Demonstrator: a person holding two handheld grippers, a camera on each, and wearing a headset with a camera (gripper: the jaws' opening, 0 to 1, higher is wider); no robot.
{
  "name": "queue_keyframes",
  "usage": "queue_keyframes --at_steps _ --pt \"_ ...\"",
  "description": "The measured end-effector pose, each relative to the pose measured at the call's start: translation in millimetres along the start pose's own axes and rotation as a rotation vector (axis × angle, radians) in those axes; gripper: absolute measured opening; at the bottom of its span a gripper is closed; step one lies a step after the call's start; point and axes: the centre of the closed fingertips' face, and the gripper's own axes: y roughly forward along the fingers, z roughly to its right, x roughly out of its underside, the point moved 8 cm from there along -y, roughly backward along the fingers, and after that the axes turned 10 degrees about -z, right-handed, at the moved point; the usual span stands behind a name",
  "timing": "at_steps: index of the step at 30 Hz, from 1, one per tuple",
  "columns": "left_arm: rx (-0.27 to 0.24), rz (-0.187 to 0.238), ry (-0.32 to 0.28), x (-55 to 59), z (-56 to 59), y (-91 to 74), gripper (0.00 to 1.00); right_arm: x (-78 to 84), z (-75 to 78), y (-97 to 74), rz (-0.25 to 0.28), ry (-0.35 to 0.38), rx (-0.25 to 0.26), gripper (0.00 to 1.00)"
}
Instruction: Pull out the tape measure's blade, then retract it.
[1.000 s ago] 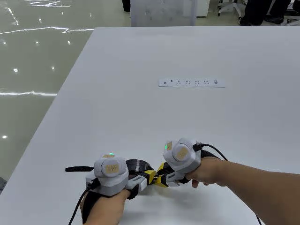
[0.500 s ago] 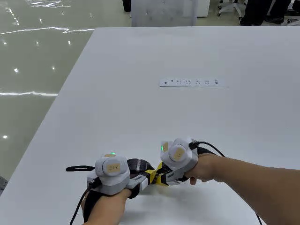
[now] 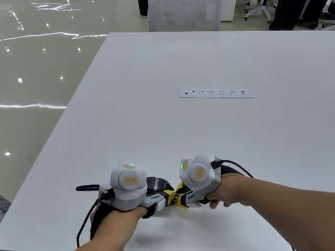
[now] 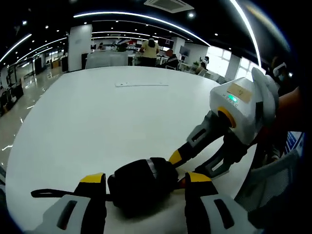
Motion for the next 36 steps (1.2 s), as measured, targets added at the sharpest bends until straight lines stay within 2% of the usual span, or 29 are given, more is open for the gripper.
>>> queue_keyframes --at_steps 1,3,5,6,7,8,10,11,13,15,19,20,21,22,23,24,25,27,29,31,33,35,36 --pt "0.025 -0.01 -0.017 1.9 -2.5 -1.9 0.64 0.9 -0.5 -2.0 0.013 0.013 0.004 0.22" --pt "0.014 0.006 0.016 3.2 -10.1 -3.8 0.7 2.4 -0.1 -5.2 0.031 0.018 0.021 0.3" --pt "0.037 0.005 0.052 7.5 -16.0 -5.9 0.81 5.8 -0.3 -11.5 0.037 0.051 0.038 0.33" --pt "0.077 0.002 0.035 9.8 -18.2 -7.4 0.85 9.7 0.3 -14.4 0.042 0.067 0.044 0.35" --pt "0.094 -0.024 0.011 12.7 -20.8 -8.8 0.88 12.5 -0.1 -17.6 0.049 0.084 0.049 0.37" --pt "0.119 -0.026 0.003 14.0 -21.4 -9.8 0.9 15.1 -1.2 -20.8 0.058 0.107 0.054 0.41" --pt "0.148 0.03 0.03 12.2 -25.1 -15.3 0.94 24.9 -1.5 -28.0 0.062 0.136 0.065 0.45" --pt "0.159 0.074 0.056 11.3 -26.7 -19.0 0.98 30.7 -1.8 -33.5 0.07 0.159 0.078 0.48" --pt "0.166 0.087 0.099 14.1 -29.3 -24.1 1.0 38.6 -2.7 -41.9 0.078 0.196 0.086 0.51" --pt "0.161 0.067 0.138 18.7 -34.2 -26.1 1.0 48.5 -3.7 -55.0 0.105 0.215 0.117 0.53" --pt "0.16 0.073 0.095 22.1 -48.4 -35.4 1.0 73.7 -7.7 -78.4 0.131 0.257 0.173 0.58" --pt "0.164 0.092 0.09 22.1 -49.9 -39.3 1.0 79.5 -8.4 -83.0 0.135 0.272 0.184 0.59" --pt "0.224 0.173 0.082 16.6 -44.1 -47.9 1.0 87.0 -9.4 -89.9 0.144 0.292 0.205 0.6" --pt "0.216 0.217 0.084 13.8 -45.2 -53.4 1.0 91.6 -10.7 -95.2 0.154 0.305 0.216 0.61" --pt "0.185 0.233 0.088 13.3 -49.7 -56.5 1.0 95.7 -11.6 -99.7 0.166 0.326 0.229 0.63" --pt "0.183 0.201 0.088 16.3 -52.1 -59.2 1.0 102.8 -12.6 -106.2 0.183 0.345 0.247 0.64" --pt "0.187 0.202 0.082 16.3 -53.7 -61.0 1.0 107.3 -13.9 -110.6 0.193 0.358 0.26 0.65" --pt "0.187 0.17 0.059 20.9 -59.4 -61.3 1.0 116.9 -19.0 -119.9 0.211 0.368 0.277 0.67" --pt "0.166 0.182 0.07 24.9 -60.3 -65.4 1.0 127.3 -24.3 -127.5 0.225 0.381 0.298 0.69" --pt "0.128 0.175 0.078 28.3 -65.8 -67.5 1.0 135.5 -28.7 -133.9 0.244 0.405 0.321 0.73" --pt "0.121 0.226 0.12 29.1 -67.8 -71.8 1.0 148.1 -34.3 -139.9 0.238 0.412 0.334 0.75" --pt "0.12 0.211 0.118 33.6 -67.6 -75.7 1.0 160.8 -38.4 -148.4 0.252 0.459 0.36 0.78" --pt "0.113 0.18 0.118 36.3 -68.7 -75.8 1.0 164.9 -40.1 -151.4 0.267 0.473 0.359 0.8"
